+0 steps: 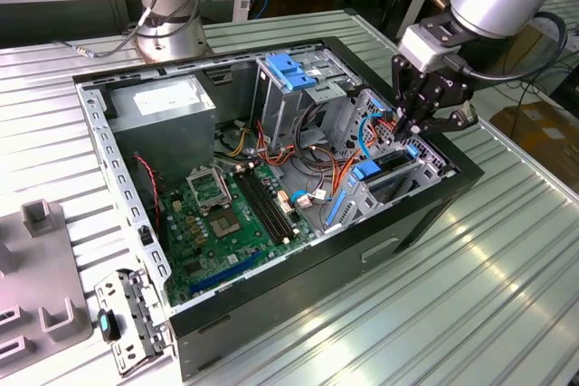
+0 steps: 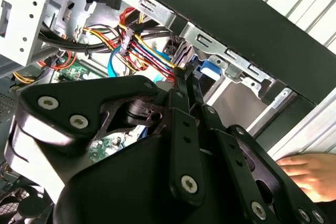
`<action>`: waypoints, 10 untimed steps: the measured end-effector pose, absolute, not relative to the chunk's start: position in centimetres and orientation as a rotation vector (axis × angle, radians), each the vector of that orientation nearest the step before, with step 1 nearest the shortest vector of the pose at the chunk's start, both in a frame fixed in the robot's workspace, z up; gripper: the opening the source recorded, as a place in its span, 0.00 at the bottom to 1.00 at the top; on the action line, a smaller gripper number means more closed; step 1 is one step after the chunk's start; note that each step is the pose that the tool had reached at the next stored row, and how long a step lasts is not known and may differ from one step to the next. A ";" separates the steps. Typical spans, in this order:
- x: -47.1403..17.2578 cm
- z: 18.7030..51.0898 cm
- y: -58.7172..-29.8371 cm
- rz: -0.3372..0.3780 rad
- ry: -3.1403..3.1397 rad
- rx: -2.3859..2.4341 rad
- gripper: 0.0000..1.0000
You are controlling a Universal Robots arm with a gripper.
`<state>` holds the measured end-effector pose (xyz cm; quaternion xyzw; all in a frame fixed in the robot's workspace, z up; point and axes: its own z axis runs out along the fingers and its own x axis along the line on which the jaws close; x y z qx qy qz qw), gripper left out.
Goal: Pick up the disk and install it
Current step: 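Insert the first disk wire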
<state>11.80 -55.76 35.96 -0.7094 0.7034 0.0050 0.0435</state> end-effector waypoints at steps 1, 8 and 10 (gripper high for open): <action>11.8 35.9 -55.9 0.015 2.150 -2.169 0.17; 10.8 35.6 -56.3 0.014 2.150 -2.169 0.17; 10.5 35.4 -56.3 0.014 2.150 -2.169 0.17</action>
